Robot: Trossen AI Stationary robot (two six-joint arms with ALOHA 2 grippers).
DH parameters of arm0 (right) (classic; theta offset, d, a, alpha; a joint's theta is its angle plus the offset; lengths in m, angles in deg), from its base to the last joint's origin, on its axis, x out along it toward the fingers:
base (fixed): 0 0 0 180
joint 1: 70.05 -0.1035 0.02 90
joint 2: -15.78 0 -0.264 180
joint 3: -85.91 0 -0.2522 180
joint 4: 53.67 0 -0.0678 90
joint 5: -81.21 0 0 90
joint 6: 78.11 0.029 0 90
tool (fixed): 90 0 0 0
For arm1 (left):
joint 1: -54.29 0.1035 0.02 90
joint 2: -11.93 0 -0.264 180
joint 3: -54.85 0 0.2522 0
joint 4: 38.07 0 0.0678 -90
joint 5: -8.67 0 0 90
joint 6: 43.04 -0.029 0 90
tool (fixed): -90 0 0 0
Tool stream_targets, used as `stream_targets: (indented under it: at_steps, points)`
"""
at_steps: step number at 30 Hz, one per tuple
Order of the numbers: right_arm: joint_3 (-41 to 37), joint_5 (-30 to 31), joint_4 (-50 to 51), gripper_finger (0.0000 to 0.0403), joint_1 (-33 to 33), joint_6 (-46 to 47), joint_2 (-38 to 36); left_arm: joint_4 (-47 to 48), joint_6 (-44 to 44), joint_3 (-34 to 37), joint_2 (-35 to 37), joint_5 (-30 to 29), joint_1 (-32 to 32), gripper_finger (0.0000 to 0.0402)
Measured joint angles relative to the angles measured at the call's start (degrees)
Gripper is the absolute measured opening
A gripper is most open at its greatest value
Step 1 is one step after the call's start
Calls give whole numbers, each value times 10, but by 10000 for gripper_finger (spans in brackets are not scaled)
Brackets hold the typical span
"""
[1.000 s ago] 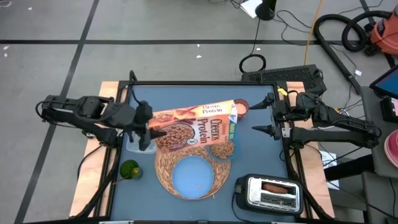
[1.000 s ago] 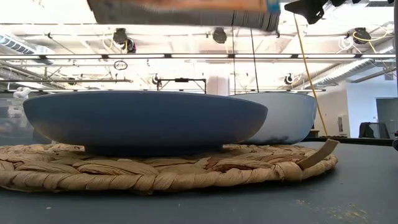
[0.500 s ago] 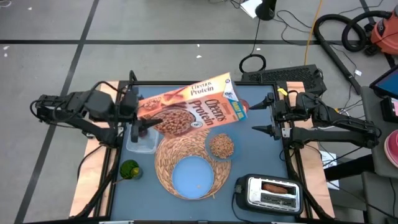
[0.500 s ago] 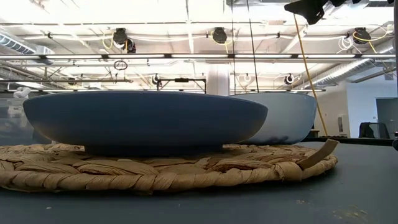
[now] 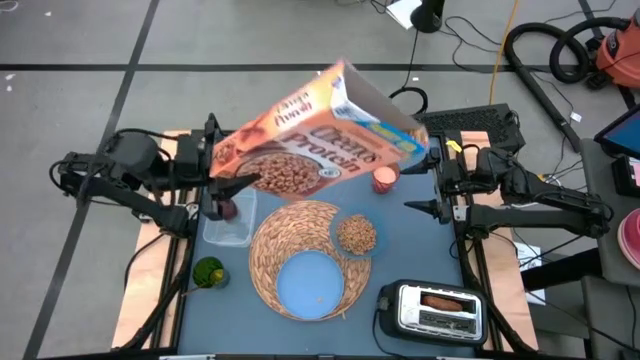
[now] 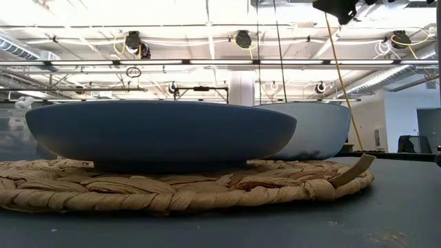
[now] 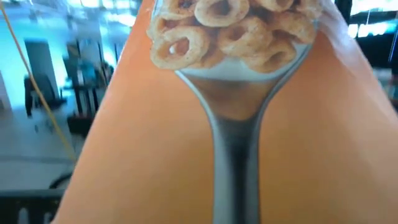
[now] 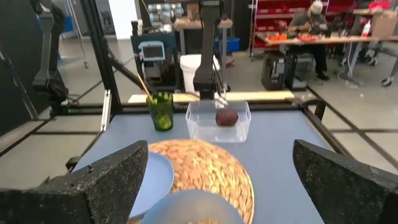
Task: Arrange a breakfast setting
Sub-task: Pour the cereal into the blue bowl
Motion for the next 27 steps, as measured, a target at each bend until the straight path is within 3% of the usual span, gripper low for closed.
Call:
stream_targets:
  at_steps: [6, 11, 15, 27]
  points:
    - [-19, 0, -110, 391, 0, 0, 29, -140, -52, 0, -24, -1, 6, 246]
    - [-71, 0, -289, 391, 0, 1, 64, -223, -99, 0, -56, 0, 6, 245]
    - [-94, 0, -411, 391, 0, 55, 87, -245, -104, 0, -86, 12, 13, 246]
    - [-99, -2, -458, 391, -1, 63, 103, -371, -63, 0, -225, 86, 73, 246]
